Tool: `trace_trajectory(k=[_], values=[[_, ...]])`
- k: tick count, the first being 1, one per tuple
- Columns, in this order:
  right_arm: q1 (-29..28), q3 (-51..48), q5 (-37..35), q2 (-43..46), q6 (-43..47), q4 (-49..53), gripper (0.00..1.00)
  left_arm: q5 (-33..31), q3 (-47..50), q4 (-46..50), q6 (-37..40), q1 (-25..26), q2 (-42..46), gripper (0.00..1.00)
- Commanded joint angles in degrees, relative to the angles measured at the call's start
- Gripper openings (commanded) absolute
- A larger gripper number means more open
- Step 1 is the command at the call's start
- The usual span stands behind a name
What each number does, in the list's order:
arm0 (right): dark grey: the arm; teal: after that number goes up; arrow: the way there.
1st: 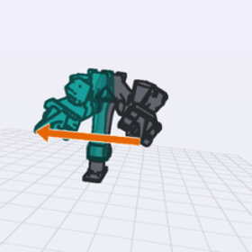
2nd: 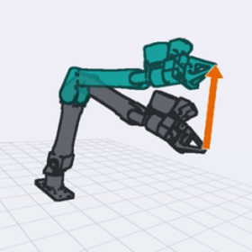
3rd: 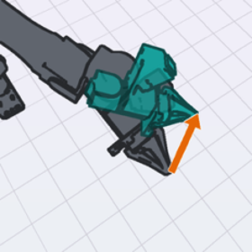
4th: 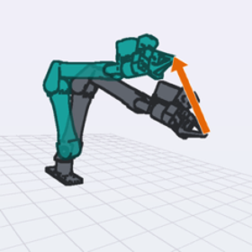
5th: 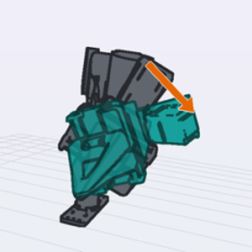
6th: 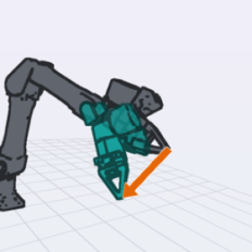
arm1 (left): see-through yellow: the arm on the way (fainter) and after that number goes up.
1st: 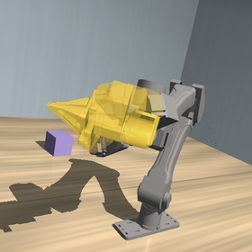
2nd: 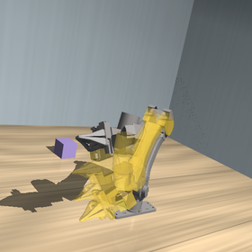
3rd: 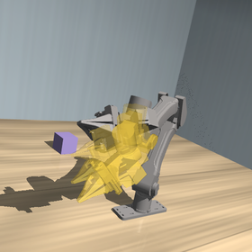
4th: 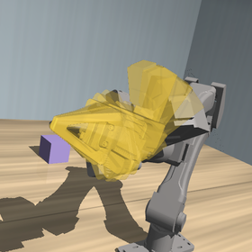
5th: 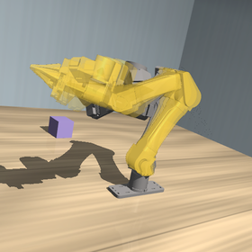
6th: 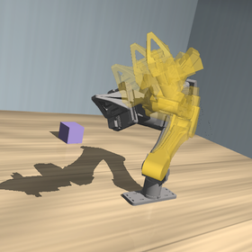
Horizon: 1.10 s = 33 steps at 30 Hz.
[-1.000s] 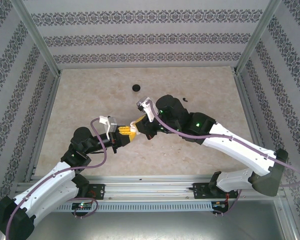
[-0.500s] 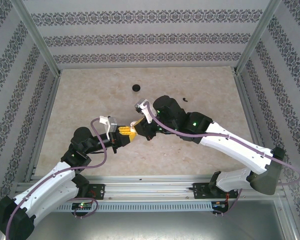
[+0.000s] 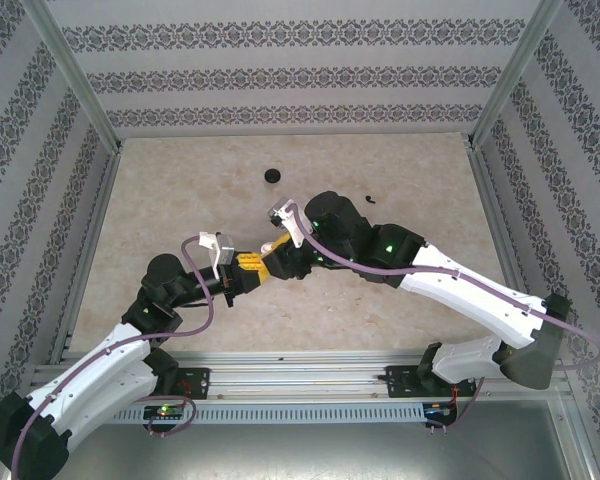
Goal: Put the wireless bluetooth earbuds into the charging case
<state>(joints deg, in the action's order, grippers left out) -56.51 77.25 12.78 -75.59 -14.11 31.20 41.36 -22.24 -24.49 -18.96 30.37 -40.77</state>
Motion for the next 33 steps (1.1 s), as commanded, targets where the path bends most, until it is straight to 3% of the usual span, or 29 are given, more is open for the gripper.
trace_trajectory(k=[1,12,19,25,33], values=[[-0.2,2.2,-2.4,0.4,-1.3,0.4,0.44,0.7,-0.3,-2.2,0.2,0.3,1.0,0.0],[4.0,-1.8,-6.8,6.6,-9.4,-2.3,0.47,0.5,-0.3,-3.2,-0.3,0.3,1.0,0.0],[11.1,-12.0,-1.2,11.9,-27.8,-11.5,0.54,-0.7,-0.5,-4.4,-0.2,0.3,0.8,0.0],[11.4,-21.4,2.5,13.1,-46.5,-26.0,0.59,-3.6,-2.3,-5.2,1.6,0.3,-0.6,0.0],[10.6,-25.1,5.5,10.5,-55.3,-37.7,0.59,-5.2,-4.2,-9.3,1.8,0.3,-3.8,0.0]])
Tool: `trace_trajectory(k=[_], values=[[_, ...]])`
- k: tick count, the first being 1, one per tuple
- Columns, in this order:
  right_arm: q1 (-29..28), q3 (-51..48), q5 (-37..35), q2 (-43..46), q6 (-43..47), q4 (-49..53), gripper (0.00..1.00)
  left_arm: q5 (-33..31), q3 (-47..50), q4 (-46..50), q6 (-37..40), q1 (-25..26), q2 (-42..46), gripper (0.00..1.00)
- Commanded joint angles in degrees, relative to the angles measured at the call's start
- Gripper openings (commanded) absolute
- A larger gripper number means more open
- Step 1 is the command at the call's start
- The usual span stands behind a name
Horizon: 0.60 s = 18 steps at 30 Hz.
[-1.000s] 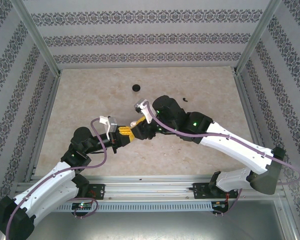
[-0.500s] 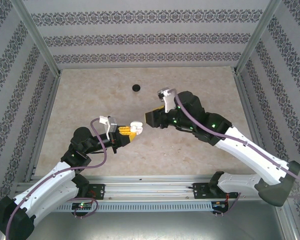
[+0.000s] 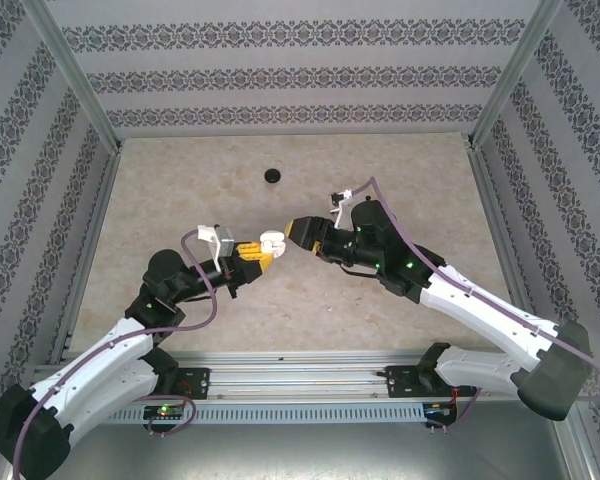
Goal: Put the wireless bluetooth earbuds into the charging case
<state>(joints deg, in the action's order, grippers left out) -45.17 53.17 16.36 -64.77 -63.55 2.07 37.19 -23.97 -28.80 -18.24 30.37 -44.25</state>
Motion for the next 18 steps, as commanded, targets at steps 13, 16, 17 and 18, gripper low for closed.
trace_trajectory(k=[13,16,17,18], values=[[-2.1,-4.1,2.1,-2.9,-12.1,-18.2,0.6,-4.2,-3.3,-9.2,0.4,0.3,-3.2,0.0],[-2.3,-3.9,2.4,-3.7,-12.6,-18.5,0.57,-4.2,-3.5,-9.9,0.4,0.3,-4.0,0.0],[-2.3,-3.9,2.6,-3.9,-13.0,-19.0,0.56,-4.1,-3.6,-10.1,0.3,0.3,-4.2,0.0],[-2.4,-4.0,2.9,-4.2,-13.4,-19.6,0.54,-4.1,-3.7,-10.2,0.3,0.3,-4.5,0.0]])
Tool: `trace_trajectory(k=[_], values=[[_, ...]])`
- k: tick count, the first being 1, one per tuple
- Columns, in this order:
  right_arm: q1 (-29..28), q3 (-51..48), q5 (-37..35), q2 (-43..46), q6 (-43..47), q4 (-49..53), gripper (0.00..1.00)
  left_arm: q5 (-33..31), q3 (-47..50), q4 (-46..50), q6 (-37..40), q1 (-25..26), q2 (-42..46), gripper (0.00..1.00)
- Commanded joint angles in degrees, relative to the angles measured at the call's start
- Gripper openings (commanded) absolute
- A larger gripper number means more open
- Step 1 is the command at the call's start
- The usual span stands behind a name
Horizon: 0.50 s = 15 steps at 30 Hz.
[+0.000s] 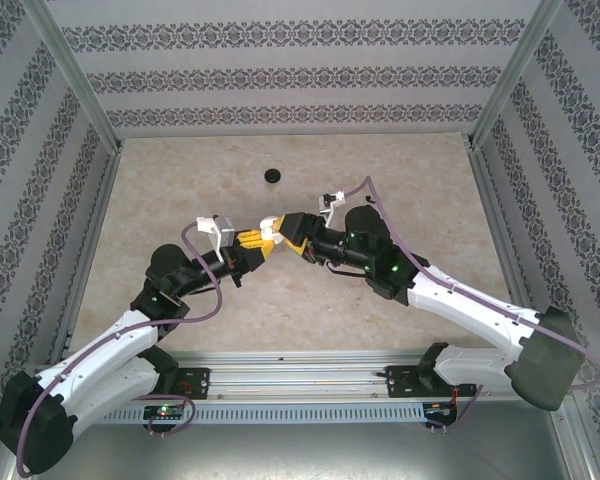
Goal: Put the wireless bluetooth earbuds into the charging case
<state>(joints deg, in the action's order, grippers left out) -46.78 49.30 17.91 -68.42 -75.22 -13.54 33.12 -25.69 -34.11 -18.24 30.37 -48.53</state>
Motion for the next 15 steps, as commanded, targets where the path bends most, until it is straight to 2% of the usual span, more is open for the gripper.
trace_trajectory(k=[1,6,10,15], values=[[-0.8,-0.3,1.7,-0.8,-2.2,-4.8,0.52,-0.1,-2.0,-4.9,0.3,0.3,-0.5,0.0],[-0.9,0.1,2.6,-2.0,-3.3,-6.2,0.39,-0.1,-2.2,-5.5,0.1,0.3,-1.5,0.0],[-0.9,0.1,2.6,-2.1,-3.5,-6.8,0.27,0.5,-2.2,-5.5,-0.4,0.3,-2.0,0.05],[-1.0,-0.5,1.9,-1.6,-3.3,-7.5,0.19,1.9,-2.6,-5.2,-1.0,0.3,-2.5,0.1]])
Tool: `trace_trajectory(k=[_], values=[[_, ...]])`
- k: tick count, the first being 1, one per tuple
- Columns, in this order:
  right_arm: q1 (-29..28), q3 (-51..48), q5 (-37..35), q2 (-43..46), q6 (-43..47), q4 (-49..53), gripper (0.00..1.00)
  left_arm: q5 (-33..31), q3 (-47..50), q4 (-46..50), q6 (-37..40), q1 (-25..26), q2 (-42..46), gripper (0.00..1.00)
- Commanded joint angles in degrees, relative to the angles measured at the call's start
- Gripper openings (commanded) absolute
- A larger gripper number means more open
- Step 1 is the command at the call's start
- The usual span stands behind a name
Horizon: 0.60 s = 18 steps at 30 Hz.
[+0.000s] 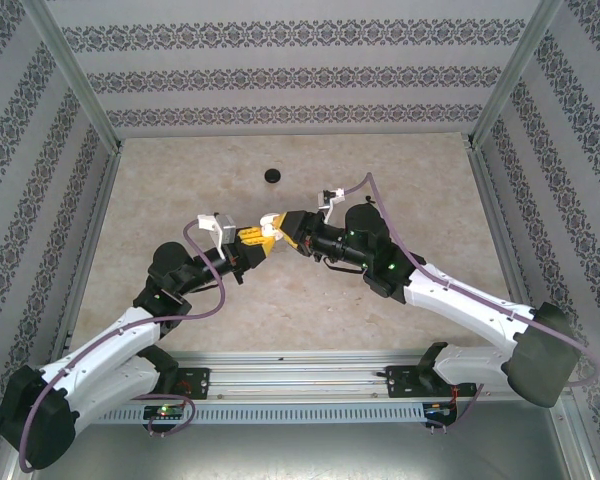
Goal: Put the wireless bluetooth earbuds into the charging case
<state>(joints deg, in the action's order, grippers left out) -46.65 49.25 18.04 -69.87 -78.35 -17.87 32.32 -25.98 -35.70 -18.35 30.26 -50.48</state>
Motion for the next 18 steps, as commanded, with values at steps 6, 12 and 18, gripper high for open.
trace_trajectory(k=[6,12,18], values=[[-1.1,-0.9,1.7,0.0,0.3,-3.3,0.14,6.7,-3.6,-3.9,-1.7,0.4,-2.0,0.16],[-1.1,-0.8,1.6,0.3,0.7,-2.7,0.13,8.0,-4.1,-6.1,-2.5,0.4,-2.9,0.22],[-1.1,-0.7,1.6,0.6,1.4,-1.9,0.12,8.8,-4.5,-7.0,-2.6,0.4,-3.4,0.27]])
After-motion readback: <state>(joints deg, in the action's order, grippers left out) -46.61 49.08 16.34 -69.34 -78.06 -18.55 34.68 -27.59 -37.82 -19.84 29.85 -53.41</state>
